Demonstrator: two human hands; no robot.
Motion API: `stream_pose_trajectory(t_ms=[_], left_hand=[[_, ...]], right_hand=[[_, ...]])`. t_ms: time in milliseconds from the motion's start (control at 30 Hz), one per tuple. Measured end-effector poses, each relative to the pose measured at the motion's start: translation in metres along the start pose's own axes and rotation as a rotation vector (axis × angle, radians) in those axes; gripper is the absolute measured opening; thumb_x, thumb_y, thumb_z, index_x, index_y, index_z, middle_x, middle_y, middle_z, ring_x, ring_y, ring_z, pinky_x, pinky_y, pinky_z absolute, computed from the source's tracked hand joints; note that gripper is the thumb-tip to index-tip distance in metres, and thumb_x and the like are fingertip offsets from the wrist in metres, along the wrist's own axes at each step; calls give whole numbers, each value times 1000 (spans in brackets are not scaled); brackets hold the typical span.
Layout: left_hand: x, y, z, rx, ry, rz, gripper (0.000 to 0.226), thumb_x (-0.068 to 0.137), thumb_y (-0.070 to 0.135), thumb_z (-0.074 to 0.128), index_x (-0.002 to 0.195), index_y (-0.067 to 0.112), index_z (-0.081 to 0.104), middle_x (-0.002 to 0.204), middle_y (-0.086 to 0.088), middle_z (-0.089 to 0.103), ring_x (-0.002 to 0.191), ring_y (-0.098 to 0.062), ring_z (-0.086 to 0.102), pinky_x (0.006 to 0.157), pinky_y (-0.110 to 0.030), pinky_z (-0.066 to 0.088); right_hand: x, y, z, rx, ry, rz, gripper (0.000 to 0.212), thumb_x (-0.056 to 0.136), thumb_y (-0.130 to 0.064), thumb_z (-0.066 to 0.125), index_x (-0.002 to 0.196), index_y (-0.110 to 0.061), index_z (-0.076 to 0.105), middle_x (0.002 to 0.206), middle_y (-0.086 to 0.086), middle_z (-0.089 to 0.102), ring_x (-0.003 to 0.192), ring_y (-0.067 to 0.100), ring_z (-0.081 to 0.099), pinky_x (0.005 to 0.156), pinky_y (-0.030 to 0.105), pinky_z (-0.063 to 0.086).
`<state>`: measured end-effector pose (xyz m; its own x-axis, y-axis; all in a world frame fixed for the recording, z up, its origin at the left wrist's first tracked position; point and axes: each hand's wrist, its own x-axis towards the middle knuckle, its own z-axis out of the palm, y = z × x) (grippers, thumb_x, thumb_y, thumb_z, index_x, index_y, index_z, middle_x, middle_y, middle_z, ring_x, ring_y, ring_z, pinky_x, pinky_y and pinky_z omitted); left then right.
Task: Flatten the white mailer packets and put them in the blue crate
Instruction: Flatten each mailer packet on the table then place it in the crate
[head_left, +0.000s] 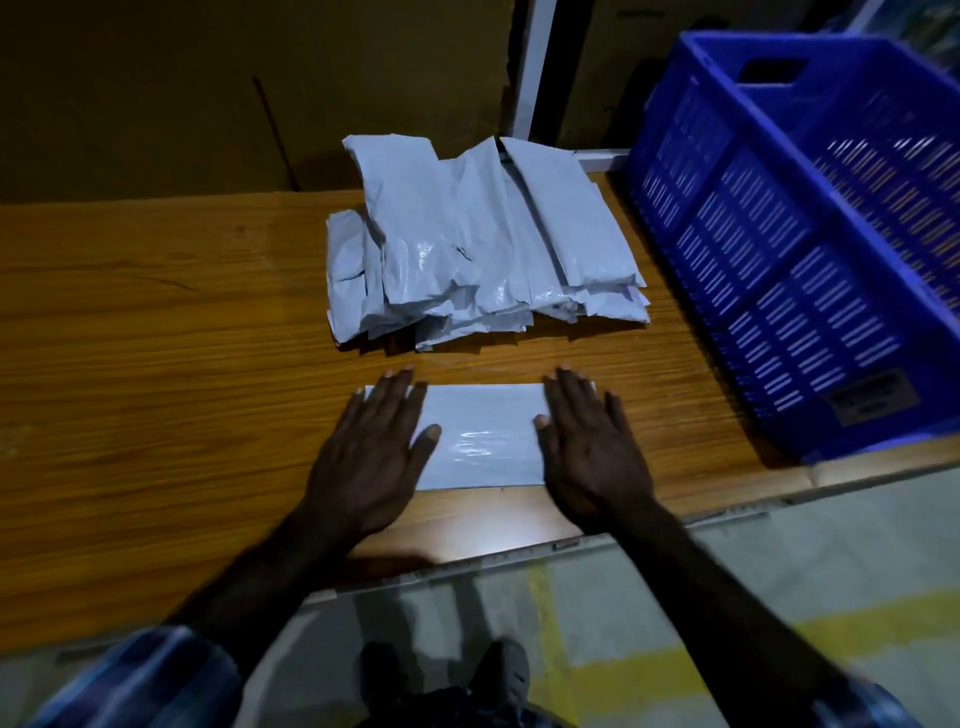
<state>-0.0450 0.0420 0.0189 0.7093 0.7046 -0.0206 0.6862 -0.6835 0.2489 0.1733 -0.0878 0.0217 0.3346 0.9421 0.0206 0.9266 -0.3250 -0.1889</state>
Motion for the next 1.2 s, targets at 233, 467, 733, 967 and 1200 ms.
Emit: stream_pose_trajectory(t_ms=[233, 467, 733, 967, 1200], left_hand=[[1, 14, -14, -8, 38, -3, 65, 100, 49, 9, 157, 15, 9, 164, 0, 1, 150, -12, -4, 122, -43, -2], [11, 49, 12, 93, 52, 77, 55, 99, 30, 25, 147, 7, 40, 157, -10, 31, 148, -24, 21, 117, -52, 20], [-2, 11, 4, 22, 18, 11, 65, 99, 52, 8, 155, 22, 20, 163, 4, 11, 150, -13, 5, 122, -42, 4], [-4, 20, -9, 22, 58, 16, 65, 101, 46, 8, 155, 11, 18, 163, -6, 13, 150, -16, 2, 121, -48, 2], [9, 39, 8, 78, -5, 135, 57, 103, 48, 14, 153, 25, 28, 159, 2, 27, 150, -18, 13, 121, -48, 9]], right_hand=[[2, -13, -17, -5, -8, -34, 66, 102, -42, 8, 156, -6, 16, 165, 12, 3, 153, 24, 2, 123, 47, 0], [4, -50, 14, 16, 11, -171, 54, 102, -28, 28, 146, 1, 41, 157, 19, 31, 147, 27, 28, 121, 44, 20], [-5, -3, -1, 18, -5, -39, 60, 104, -40, 18, 155, -10, 27, 163, 6, 19, 151, 18, 16, 123, 44, 8], [0, -26, -12, 16, 4, -60, 61, 105, -39, 12, 156, -6, 16, 165, 11, 4, 153, 23, 2, 123, 45, -4], [-4, -33, 9, 26, 35, -193, 55, 106, -36, 29, 149, -2, 38, 158, 16, 31, 147, 28, 29, 119, 50, 22]])
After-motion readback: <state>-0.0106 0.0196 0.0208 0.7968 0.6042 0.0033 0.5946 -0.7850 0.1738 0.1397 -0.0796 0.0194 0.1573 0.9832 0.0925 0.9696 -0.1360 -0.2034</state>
